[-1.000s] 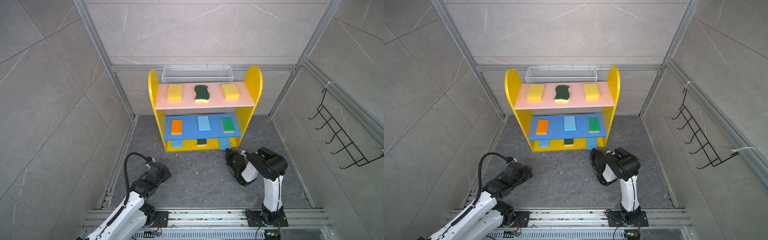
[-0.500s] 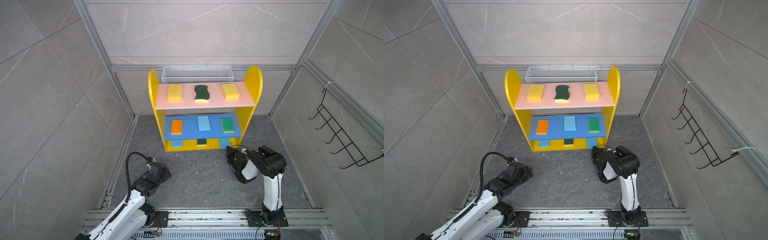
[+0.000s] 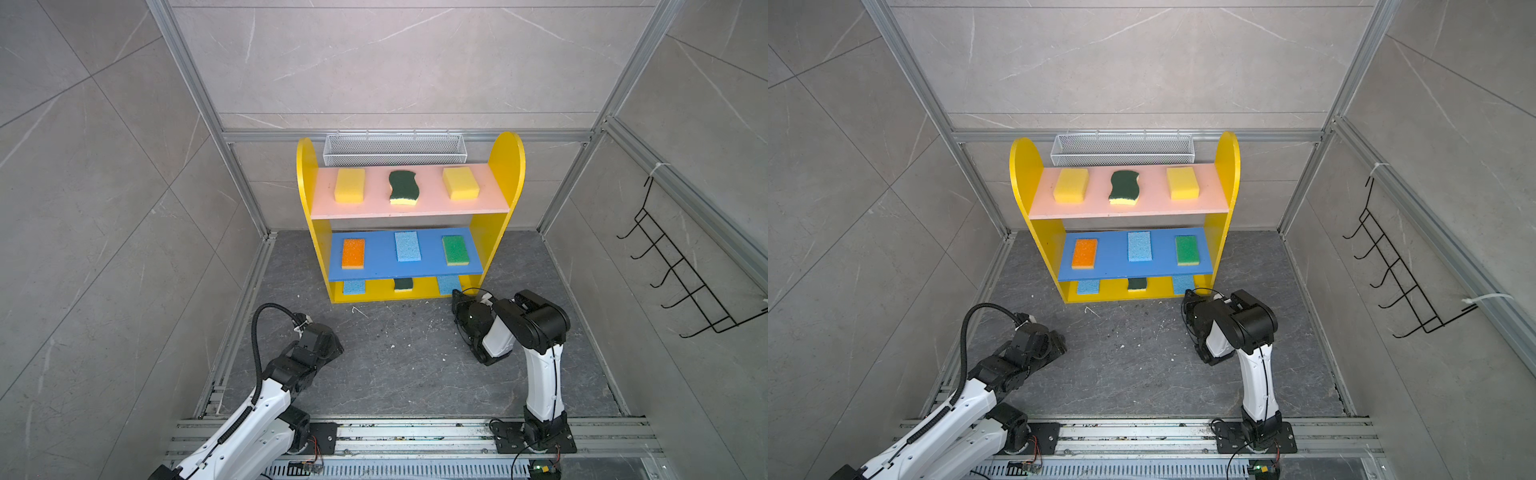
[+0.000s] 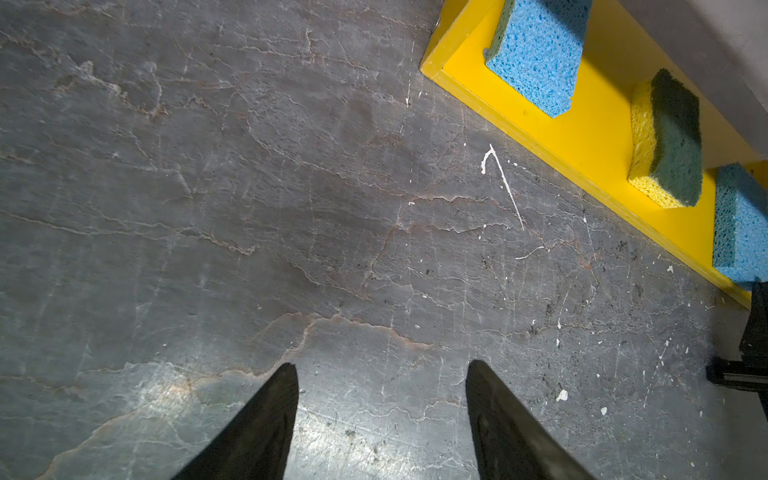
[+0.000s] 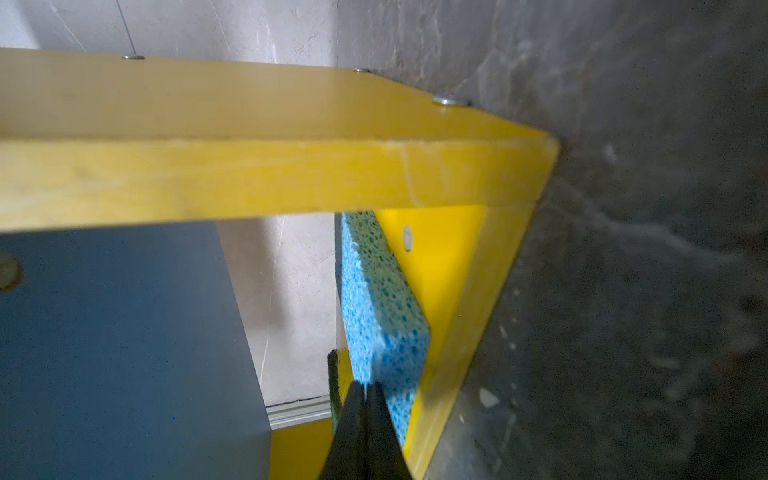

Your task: Place and organize the cleaning sponges onto the shelf

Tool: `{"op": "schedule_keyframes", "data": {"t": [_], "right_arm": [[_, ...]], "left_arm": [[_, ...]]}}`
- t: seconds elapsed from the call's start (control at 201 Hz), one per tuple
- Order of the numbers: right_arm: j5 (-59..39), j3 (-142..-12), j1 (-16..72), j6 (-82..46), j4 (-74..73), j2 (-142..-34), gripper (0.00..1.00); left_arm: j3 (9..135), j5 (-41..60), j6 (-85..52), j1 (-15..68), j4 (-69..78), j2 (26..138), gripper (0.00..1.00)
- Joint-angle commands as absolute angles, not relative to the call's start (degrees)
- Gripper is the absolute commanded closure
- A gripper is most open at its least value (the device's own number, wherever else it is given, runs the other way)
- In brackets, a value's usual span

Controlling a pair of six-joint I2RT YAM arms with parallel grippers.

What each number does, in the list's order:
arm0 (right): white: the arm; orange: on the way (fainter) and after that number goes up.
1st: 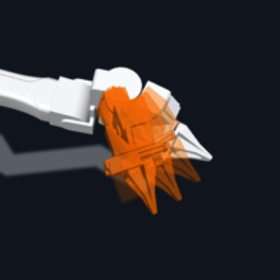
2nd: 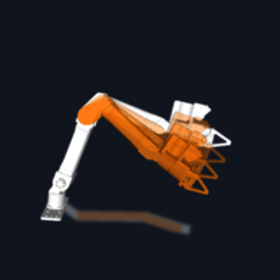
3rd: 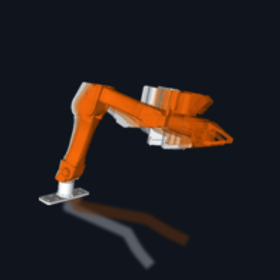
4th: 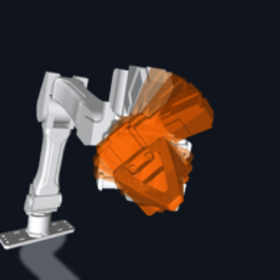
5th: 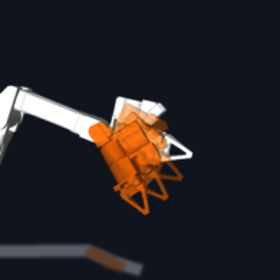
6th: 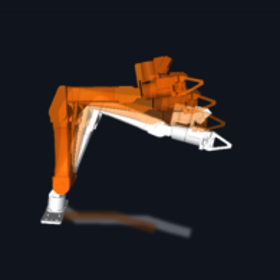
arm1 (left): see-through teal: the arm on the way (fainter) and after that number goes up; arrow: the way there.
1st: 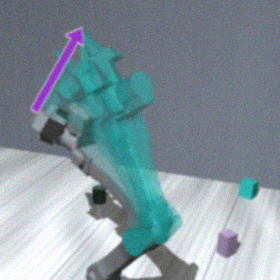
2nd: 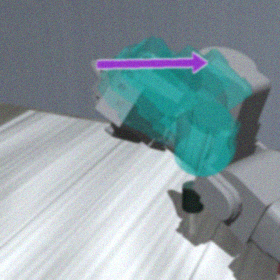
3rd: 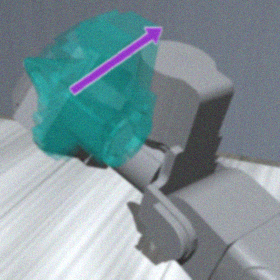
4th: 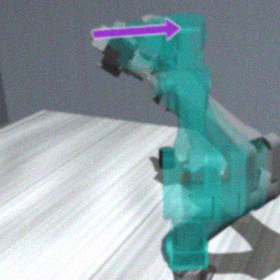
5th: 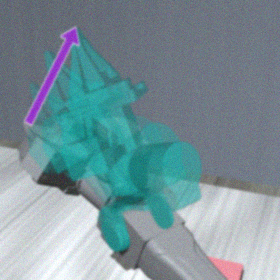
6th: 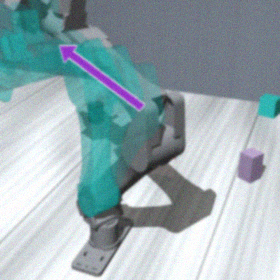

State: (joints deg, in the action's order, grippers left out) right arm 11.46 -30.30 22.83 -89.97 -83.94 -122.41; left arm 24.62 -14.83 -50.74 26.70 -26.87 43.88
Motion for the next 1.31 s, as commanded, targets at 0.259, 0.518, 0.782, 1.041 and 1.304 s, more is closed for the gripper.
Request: {"op": "schedule_keyframes", "data": {"t": [0.259, 0.518, 0.782, 1.041, 1.304], "right_arm": [[9.94, -29.42, 22.42, -87.11, -68.34, -128.63, 1.00], [9.49, -29.61, 22.41, -86.60, -68.34, -128.61, 1.00], [8.53, -26.62, 22.44, -86.31, -69.16, -126.81, 1.00], [5.76, -24.85, 22.42, -86.61, -68.74, -126.03, 1.00], [4.88, -22.91, 22.43, -85.94, -66.86, -123.87, 1.00]], "left_arm": [[24.12, -15.73, -51.42, 26.81, -25.59, 44.21, 0.33], [24.07, -15.74, -51.50, 26.81, -25.39, 44.54, 0.32], [23.92, -15.40, -51.90, 26.81, -25.38, 43.99, 0.33], [23.74, -15.75, -52.34, 26.81, -26.92, 41.57, 0.33], [22.85, -15.91, -52.64, 26.81, -27.32, 39.83, 0.33]]}}
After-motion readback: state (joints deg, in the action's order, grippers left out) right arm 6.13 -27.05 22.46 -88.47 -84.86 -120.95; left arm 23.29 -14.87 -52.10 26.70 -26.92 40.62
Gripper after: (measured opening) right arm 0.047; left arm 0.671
